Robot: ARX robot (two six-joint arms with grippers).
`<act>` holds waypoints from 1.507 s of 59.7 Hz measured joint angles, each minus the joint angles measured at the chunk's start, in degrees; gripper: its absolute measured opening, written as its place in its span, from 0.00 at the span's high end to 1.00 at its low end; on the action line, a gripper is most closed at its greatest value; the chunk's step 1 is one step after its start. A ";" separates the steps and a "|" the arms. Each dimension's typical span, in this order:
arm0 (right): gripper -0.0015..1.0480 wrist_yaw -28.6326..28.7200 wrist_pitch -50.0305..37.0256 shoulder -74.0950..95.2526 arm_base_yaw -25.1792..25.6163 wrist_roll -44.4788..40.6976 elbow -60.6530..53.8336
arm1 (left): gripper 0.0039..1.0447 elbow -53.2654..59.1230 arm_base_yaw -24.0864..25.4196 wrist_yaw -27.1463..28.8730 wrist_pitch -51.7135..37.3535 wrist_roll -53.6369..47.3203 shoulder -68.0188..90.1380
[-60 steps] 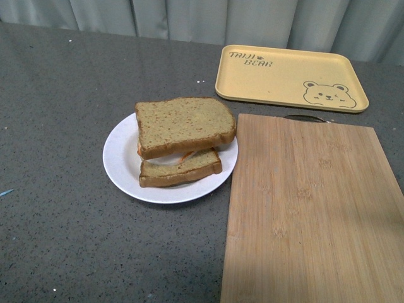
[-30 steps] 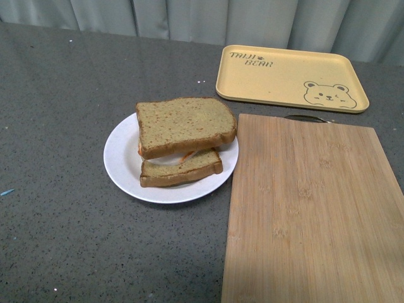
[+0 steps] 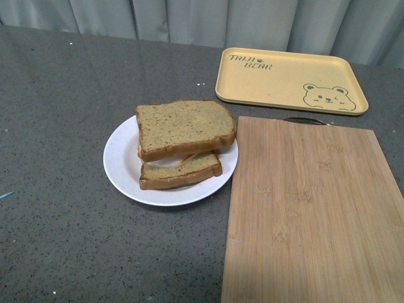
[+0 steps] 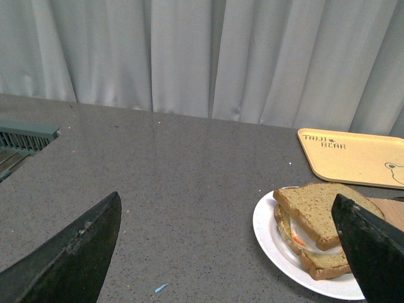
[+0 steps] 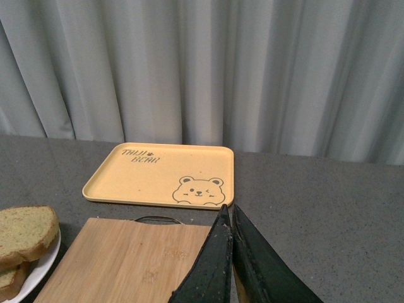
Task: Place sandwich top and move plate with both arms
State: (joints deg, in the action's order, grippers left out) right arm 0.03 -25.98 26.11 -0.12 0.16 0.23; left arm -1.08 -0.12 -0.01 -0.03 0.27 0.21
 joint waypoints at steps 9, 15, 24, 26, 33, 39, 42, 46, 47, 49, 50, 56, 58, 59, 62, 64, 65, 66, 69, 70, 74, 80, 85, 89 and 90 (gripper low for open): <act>0.99 0.04 5.07 -5.29 0.00 0.00 0.00 | 0.06 0.00 0.00 0.02 0.00 0.02 0.00; 0.99 0.02 7.15 -7.45 0.00 0.00 0.00 | 0.06 0.00 0.00 0.00 0.00 0.02 0.00; 0.99 0.04 10.43 -10.75 0.00 0.00 0.00 | 0.06 0.00 0.00 0.02 0.00 0.02 0.00; 0.99 0.04 10.97 -11.34 0.00 0.00 0.00 | 0.06 0.00 0.00 0.02 0.00 0.02 0.00; 0.99 0.04 12.85 -13.18 0.00 0.00 0.00 | 0.06 0.00 0.00 0.00 0.00 0.02 0.00; 0.99 0.04 14.62 -14.97 0.00 0.00 0.00 | 0.06 0.00 0.00 0.02 0.00 0.02 0.00; 0.99 0.04 15.50 -15.87 0.00 0.00 0.00 | 0.06 0.00 0.00 0.00 0.00 0.02 0.00; 0.99 0.11 22.32 -21.05 0.00 0.00 0.02 | 0.06 0.02 0.00 0.00 0.00 0.02 -0.02; 0.99 0.11 24.24 -22.53 0.00 -0.02 0.02 | 0.06 0.00 0.00 0.00 0.00 0.00 -0.02; 0.99 0.09 25.44 -24.11 0.00 -0.02 0.02 | 0.06 0.00 0.00 0.04 0.00 0.02 0.00; 0.99 0.09 25.57 -24.98 0.00 -0.02 0.04 | 0.06 0.02 0.00 0.04 0.00 0.02 0.00; 0.97 0.07 25.86 -25.83 0.00 -0.09 0.04 | 0.06 0.00 0.00 0.00 0.00 0.02 -0.02; 0.91 0.09 25.86 -25.86 0.00 -0.11 0.04 | 0.06 0.00 0.00 0.02 0.00 0.02 -0.02; 0.89 0.09 25.86 -25.86 0.00 -0.09 0.02 | 0.06 0.00 0.00 0.00 0.00 0.02 -0.02; 0.81 0.09 25.88 -25.86 0.00 -0.11 0.02 | 0.06 0.00 0.00 0.00 0.00 0.02 -0.02; 0.75 0.09 25.88 -25.86 0.00 -0.09 0.04 | 0.06 0.00 0.00 0.00 0.00 0.02 -0.02; 0.72 0.09 25.88 -25.86 0.00 -0.09 0.04 | 0.06 0.00 0.00 0.00 0.00 0.02 -0.02; 0.70 0.09 25.88 -25.86 0.00 -0.11 0.02 | 0.06 0.00 0.00 0.00 0.00 0.02 -0.02; 0.62 0.09 25.88 -25.86 0.00 -0.11 0.04 | 0.06 0.00 0.00 0.02 0.00 0.02 -0.02; 0.59 0.09 25.88 -25.86 0.00 -0.11 0.04 | 0.06 0.00 0.00 0.02 0.00 0.02 -0.02; 0.47 0.07 25.88 -25.86 0.00 -0.09 0.02 | 0.06 -1.31 1.44 -5.05 4.00 1.68 1.86; 0.28 0.15 25.88 -25.86 0.02 -0.11 0.04 | 0.06 -3.34 3.56 -11.30 4.96 5.49 15.15; 0.15 0.09 25.90 -25.86 0.02 -0.11 0.04 | 0.06 -4.63 3.78 -11.72 -2.49 9.16 27.10; 0.07 0.11 25.88 -25.86 0.02 -0.07 0.04 | 0.06 -6.40 3.54 -12.35 -8.87 12.13 37.11; 0.08 0.11 25.88 -25.86 0.02 -0.07 0.04 | 0.06 -7.08 3.48 -12.85 -10.82 13.14 40.44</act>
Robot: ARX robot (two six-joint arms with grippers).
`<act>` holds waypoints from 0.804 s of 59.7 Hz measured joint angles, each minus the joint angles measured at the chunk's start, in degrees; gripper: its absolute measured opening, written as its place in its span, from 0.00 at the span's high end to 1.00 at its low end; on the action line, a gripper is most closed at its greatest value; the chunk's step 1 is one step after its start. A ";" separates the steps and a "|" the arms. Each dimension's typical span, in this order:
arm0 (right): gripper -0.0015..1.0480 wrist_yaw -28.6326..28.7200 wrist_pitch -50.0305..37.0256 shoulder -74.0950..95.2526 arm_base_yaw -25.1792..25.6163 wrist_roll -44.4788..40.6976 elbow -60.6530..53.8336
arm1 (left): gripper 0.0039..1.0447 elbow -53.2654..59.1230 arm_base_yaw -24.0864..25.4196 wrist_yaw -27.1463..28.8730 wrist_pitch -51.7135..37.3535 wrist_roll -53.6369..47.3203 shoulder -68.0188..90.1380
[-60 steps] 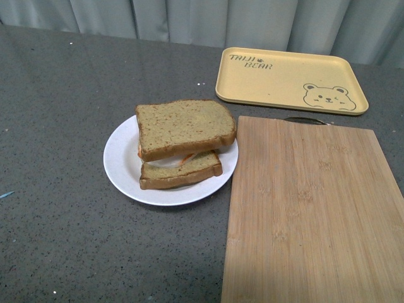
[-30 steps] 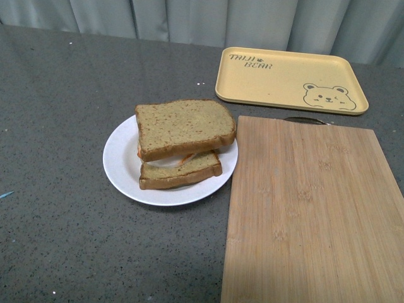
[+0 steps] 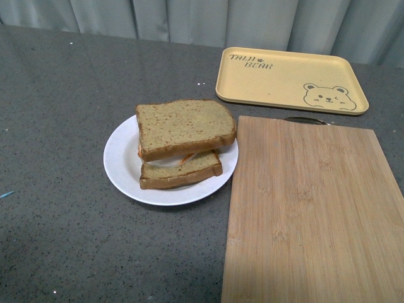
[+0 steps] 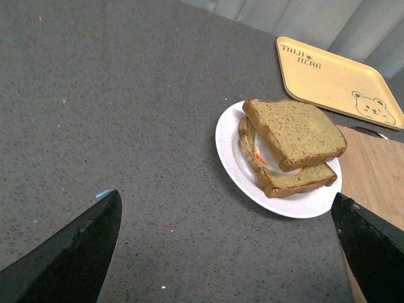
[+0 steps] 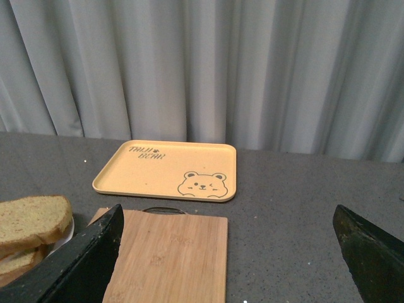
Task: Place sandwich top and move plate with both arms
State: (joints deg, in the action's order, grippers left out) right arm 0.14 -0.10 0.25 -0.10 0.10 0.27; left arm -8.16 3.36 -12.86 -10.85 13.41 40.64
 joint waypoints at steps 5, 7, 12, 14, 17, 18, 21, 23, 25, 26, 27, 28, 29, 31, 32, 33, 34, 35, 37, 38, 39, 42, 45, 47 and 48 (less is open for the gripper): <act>0.10 0.00 0.02 0.00 0.00 -0.04 0.00 | 0.06 -3.67 -0.61 -2.67 -6.60 4.28 13.88; 0.09 0.00 0.00 0.00 0.00 -0.04 -0.02 | 0.06 -5.31 -0.83 -3.93 -8.11 5.49 18.86; 0.09 -0.02 0.02 0.00 0.00 -0.04 0.00 | 0.06 -9.73 -1.51 -5.84 -10.60 8.66 31.45; 0.09 -0.02 0.02 0.00 0.00 -0.04 -0.02 | 0.06 -11.41 -1.60 -6.21 -11.17 9.79 35.52; 0.09 -0.02 0.00 0.00 0.00 -0.04 -0.02 | 0.06 -14.36 -1.81 -6.69 -11.43 10.75 41.70; 0.09 -0.02 0.00 0.00 0.00 -0.04 -0.02 | 0.06 -15.61 -1.81 -6.69 -11.23 10.97 43.93; 0.09 -0.02 0.02 0.00 0.00 -0.04 -0.02 | 0.06 -17.92 -1.84 -7.23 -11.13 12.09 48.09; 0.09 -0.02 0.02 0.00 0.00 -0.04 -0.02 | 0.06 -20.06 -1.90 -7.96 -10.91 12.72 51.80; 0.09 -0.02 0.00 0.00 0.00 -0.04 -0.02 | 0.06 -21.51 -1.95 -7.85 -10.84 13.57 54.23; 0.09 -0.02 0.02 0.00 0.00 -0.04 -0.02 | 0.06 -21.97 -1.97 -7.89 -10.84 13.86 54.99; 0.09 -0.02 0.02 0.00 0.00 -0.04 -0.02 | 0.06 -22.84 -2.01 -8.00 -10.82 14.16 56.46; 0.09 -0.02 0.02 0.00 0.00 -0.04 -0.02 | 0.06 -23.28 -2.03 -8.02 -10.80 14.32 57.13; 0.09 -0.02 0.00 0.00 0.00 -0.04 0.00 | 0.06 -24.09 -2.05 -8.13 -10.67 14.82 58.38; 0.09 0.00 0.00 0.00 0.00 -0.04 0.00 | 0.06 -25.35 -2.14 -8.59 -10.69 16.04 60.37; 0.09 -0.02 0.02 0.00 0.00 -0.04 -0.02 | 0.06 -25.94 -2.25 -8.92 -10.73 16.59 61.29; 0.09 -0.02 0.00 0.00 0.00 -0.04 0.00 | 0.06 -26.49 -2.36 -9.16 -10.73 17.27 62.10; 0.09 -0.02 0.02 0.00 0.00 -0.04 -0.02 | 0.06 -26.77 -2.43 -9.27 -10.73 17.35 62.47; 0.09 -0.02 0.00 0.00 0.00 -0.04 -0.02 | 0.06 -27.34 -2.58 -9.22 -10.71 17.77 63.19; 0.09 -0.02 0.00 0.00 0.00 -0.04 -0.02 | 0.06 -28.17 -2.86 -9.22 -10.71 18.21 64.19; 0.09 0.00 0.02 0.00 0.00 -0.04 0.00 | 0.06 -28.48 -2.97 -9.29 -10.69 18.45 64.52; 0.09 -0.02 0.02 0.00 0.00 -0.04 -0.02 | 0.06 -29.03 -3.21 -9.27 -10.62 18.75 65.20; 0.09 -0.02 0.02 0.00 0.00 -0.04 -0.02 | 0.06 -30.62 -3.80 -8.74 -10.60 20.02 67.25; 0.09 -0.02 0.02 0.00 0.00 -0.04 0.00 | 0.06 -31.23 -4.26 -9.33 -11.47 21.55 68.59; 0.09 -0.02 0.00 0.00 0.00 -0.04 -0.02 | 0.06 -31.67 -4.50 -9.25 -11.47 21.79 69.29; 0.09 -0.02 0.02 0.00 0.00 -0.04 -0.02 | 0.06 -31.98 -4.70 -9.22 -11.47 22.05 69.68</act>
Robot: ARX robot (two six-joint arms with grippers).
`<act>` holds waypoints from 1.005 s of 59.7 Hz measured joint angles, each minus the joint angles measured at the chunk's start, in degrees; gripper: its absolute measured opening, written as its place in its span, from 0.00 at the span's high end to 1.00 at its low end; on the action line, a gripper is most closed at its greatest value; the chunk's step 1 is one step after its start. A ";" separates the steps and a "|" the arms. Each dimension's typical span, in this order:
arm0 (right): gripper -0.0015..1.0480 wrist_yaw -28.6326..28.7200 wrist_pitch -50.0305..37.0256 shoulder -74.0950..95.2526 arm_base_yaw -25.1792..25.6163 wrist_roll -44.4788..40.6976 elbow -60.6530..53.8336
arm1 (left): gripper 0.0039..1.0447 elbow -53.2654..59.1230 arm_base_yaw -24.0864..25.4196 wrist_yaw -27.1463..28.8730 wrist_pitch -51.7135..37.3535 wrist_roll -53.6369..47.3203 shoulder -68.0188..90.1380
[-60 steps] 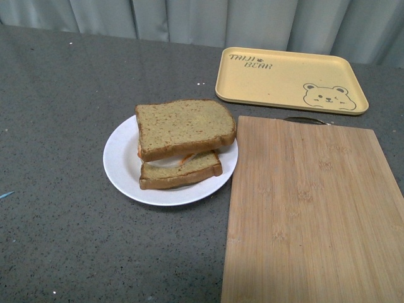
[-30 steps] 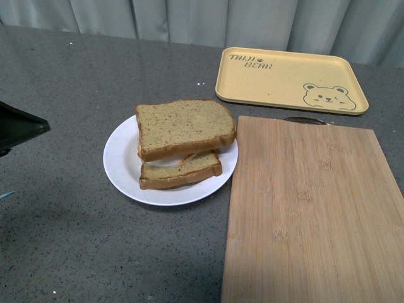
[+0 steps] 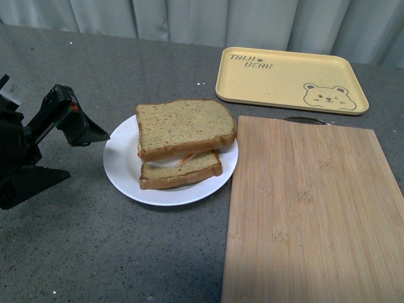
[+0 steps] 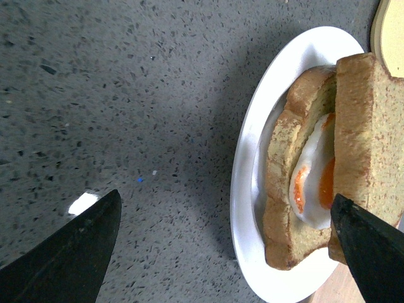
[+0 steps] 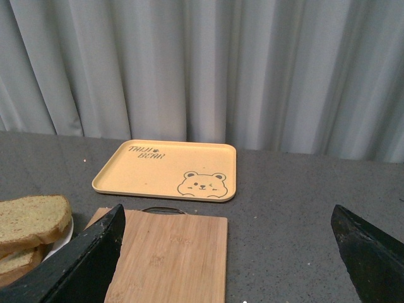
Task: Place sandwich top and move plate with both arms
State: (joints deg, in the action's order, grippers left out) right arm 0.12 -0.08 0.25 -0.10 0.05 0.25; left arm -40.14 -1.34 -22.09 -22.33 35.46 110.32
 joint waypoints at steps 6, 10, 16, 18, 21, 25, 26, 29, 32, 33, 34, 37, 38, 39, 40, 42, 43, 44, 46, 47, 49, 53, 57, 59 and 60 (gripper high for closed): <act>0.09 0.00 0.00 0.00 0.00 0.00 0.02 | 0.07 -1.44 -0.63 0.02 0.00 1.75 1.92; 0.09 0.00 0.00 0.00 0.00 0.00 0.00 | 0.17 -2.45 -0.92 0.02 -0.02 2.73 3.41; 0.09 0.00 0.00 0.00 0.00 0.00 0.00 | 0.33 -3.96 -1.53 0.09 0.33 3.63 5.70; 0.09 0.00 0.00 0.00 0.00 0.00 0.02 | 0.38 -4.44 -1.77 0.55 0.44 3.87 6.40; 0.09 0.00 0.00 0.00 0.00 0.00 0.02 | 0.45 -4.90 -2.08 0.22 0.26 4.39 7.19; 0.09 0.00 0.00 0.00 0.00 0.00 0.02 | 0.55 -5.49 -2.58 -0.31 -0.02 5.11 7.91; 0.09 0.00 0.00 0.00 0.00 0.00 0.02 | 0.57 -5.60 -2.64 -0.35 -0.02 5.16 8.00; 0.09 0.02 0.00 0.00 0.00 0.00 0.02 | 0.66 -6.12 -2.99 -0.92 -0.07 5.38 8.33; 0.09 0.00 0.00 0.00 0.00 0.00 0.00 | 0.73 -6.51 -3.28 -1.22 -0.15 5.40 8.52; 0.09 0.00 0.00 0.00 0.00 0.00 0.02 | 0.76 -6.73 -3.34 -1.38 -0.04 5.35 8.61; 0.09 0.00 0.00 0.00 0.00 0.00 0.02 | 0.78 -6.84 -3.39 -1.55 -0.04 5.35 8.66; 0.09 0.00 -0.02 0.00 0.00 0.00 0.02 | 0.85 -7.06 -3.45 -2.25 -0.31 5.60 8.83; 0.09 0.00 0.00 0.00 0.00 0.00 0.02 | 0.88 -7.06 -3.43 -2.86 -0.44 5.62 8.87; 0.09 0.00 0.00 0.00 0.00 0.00 0.02 | 0.89 -7.06 -3.43 -3.26 -0.46 5.64 8.87; 0.09 0.00 0.00 0.00 0.00 0.00 0.02 | 0.92 -7.08 -3.39 -4.09 -0.50 5.68 8.87; 0.09 0.00 0.00 0.00 0.00 0.00 0.02 | 0.94 -7.08 -3.26 -4.81 -0.68 5.90 8.85; 0.09 0.00 0.00 0.00 0.00 0.02 0.02 | 0.96 -7.06 -3.17 -5.90 -1.31 6.36 8.76; 0.09 0.00 0.00 0.00 0.00 0.00 0.00 | 0.97 -7.06 -3.13 -6.08 -1.66 6.43 8.72; 0.09 0.00 0.00 0.00 0.00 0.00 0.02 | 0.97 -7.04 -2.86 -6.97 -2.58 6.60 8.48; 0.09 0.00 -0.02 0.00 0.00 0.00 0.00 | 0.97 -6.97 -2.67 -7.41 -3.17 6.91 8.33; 0.09 0.02 0.00 0.00 0.00 0.00 0.02 | 0.97 -6.56 -2.40 -8.11 -4.57 7.58 8.24; 0.09 0.00 0.00 0.00 0.00 0.00 0.00 | 0.97 -5.22 -1.84 -9.90 -8.22 10.16 8.22; 0.09 0.00 0.00 0.00 0.00 0.00 0.02 | 0.97 -3.63 -1.25 -11.69 -12.48 13.73 8.22; 0.09 0.00 0.00 0.00 0.00 0.00 0.00 | 0.97 -2.93 -1.01 -12.26 -14.69 15.21 8.15; 0.09 0.00 0.00 0.00 0.00 0.00 0.00 | 0.97 -2.75 -0.94 -12.39 -15.37 15.74 8.13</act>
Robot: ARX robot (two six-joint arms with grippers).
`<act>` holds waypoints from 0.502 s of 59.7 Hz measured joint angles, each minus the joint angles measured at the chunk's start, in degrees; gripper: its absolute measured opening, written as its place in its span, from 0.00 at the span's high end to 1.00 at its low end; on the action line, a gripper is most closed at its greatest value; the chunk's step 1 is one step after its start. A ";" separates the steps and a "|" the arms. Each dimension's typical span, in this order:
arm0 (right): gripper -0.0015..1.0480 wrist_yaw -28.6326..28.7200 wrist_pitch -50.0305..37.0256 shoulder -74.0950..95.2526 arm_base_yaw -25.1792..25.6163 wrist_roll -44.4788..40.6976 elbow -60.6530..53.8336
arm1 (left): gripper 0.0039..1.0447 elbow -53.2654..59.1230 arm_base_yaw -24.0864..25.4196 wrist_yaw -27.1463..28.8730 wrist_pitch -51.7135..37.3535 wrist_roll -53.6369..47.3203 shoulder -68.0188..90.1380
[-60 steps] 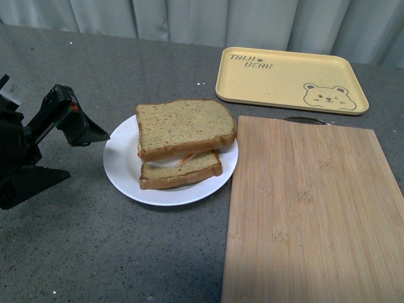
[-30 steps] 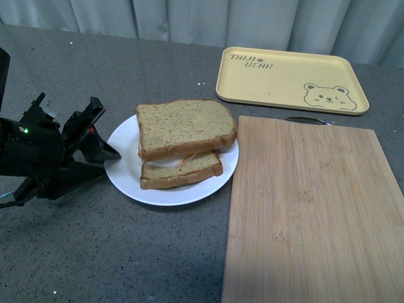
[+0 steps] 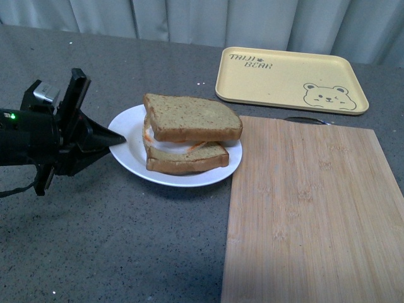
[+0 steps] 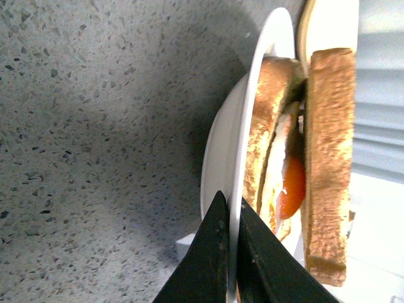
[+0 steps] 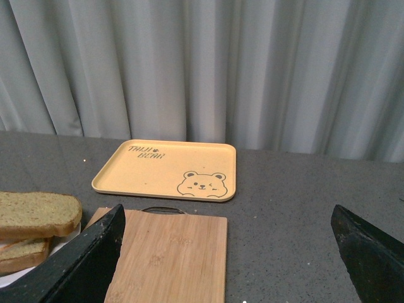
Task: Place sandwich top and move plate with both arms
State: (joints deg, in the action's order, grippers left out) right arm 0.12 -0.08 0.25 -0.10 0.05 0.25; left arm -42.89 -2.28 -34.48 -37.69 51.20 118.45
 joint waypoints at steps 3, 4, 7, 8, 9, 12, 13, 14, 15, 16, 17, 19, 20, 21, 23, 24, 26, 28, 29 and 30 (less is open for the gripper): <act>0.09 0.00 0.00 0.00 0.00 0.00 0.02 | 0.97 0.92 0.17 -0.50 -3.61 2.71 -0.22; 0.09 0.00 -0.02 0.00 0.00 0.00 0.00 | 0.97 1.29 0.17 -0.70 -5.25 3.65 -0.26; 0.09 0.00 0.00 0.00 0.00 0.00 0.00 | 0.97 1.77 0.17 -0.74 -8.33 6.03 -0.28; 0.09 0.00 0.00 0.00 0.00 0.00 0.00 | 0.97 1.86 0.09 -0.81 -9.73 7.30 -0.31; 0.09 0.00 0.00 0.00 0.00 0.00 0.02 | 0.97 1.88 0.00 -0.87 -10.40 8.28 -0.31; 0.09 0.02 -0.02 0.00 0.00 0.00 0.02 | 0.97 1.73 -0.50 -0.42 -13.73 12.07 -0.42; 0.09 0.00 0.00 0.00 0.00 0.00 0.02 | 0.97 1.57 -0.76 -0.04 -14.49 13.00 -0.48; 0.09 0.00 0.00 0.00 0.00 0.00 0.00 | 0.97 1.38 -1.09 0.37 -15.12 14.47 -0.52; 0.09 0.00 0.00 0.00 0.00 0.00 0.00 | 0.97 1.09 -1.49 0.81 -15.52 15.26 -0.57; 0.09 0.00 -0.02 0.00 0.00 0.00 0.02 | 0.97 0.72 -1.92 1.62 -15.61 16.46 -0.59; 0.09 0.00 0.00 0.00 0.00 0.00 0.02 | 0.97 0.50 -2.19 1.95 -15.61 16.70 -0.59; 0.09 0.00 -0.02 0.00 0.00 0.00 0.00 | 0.97 -0.15 -2.97 2.97 -15.61 18.03 -0.59; 0.09 0.00 0.00 0.00 0.00 0.00 0.00 | 0.97 -0.68 -3.63 3.74 -15.47 18.45 -0.59; 0.09 0.00 0.00 0.00 0.00 0.00 0.02 | 0.97 -0.98 -3.98 4.17 -15.32 18.64 -0.57; 0.09 0.00 0.00 0.00 0.00 0.00 0.00 | 0.97 -2.60 -5.38 5.79 -14.19 19.56 -0.33; 0.09 0.00 -0.02 0.00 0.00 0.00 0.02 | 0.97 -3.08 -5.73 6.21 -13.86 19.67 -0.24; 0.09 0.00 0.00 0.00 0.00 0.00 0.02 | 0.97 -5.07 -7.15 7.89 -13.09 20.41 0.35; 0.09 0.02 0.00 0.00 0.00 0.00 0.02 | 0.97 -6.78 -8.17 8.94 -12.26 21.00 0.96; 0.09 0.00 -0.02 0.00 0.00 0.00 0.00 | 0.97 -7.34 -8.50 9.46 -12.00 21.27 1.16; 0.09 0.00 0.00 0.00 0.00 0.00 0.02 | 0.97 -8.55 -9.20 10.10 -11.65 21.59 1.68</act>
State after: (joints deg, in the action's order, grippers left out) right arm 0.12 -0.08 0.25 -0.10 0.05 0.27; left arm -51.44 -11.49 -24.38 -49.34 72.79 120.14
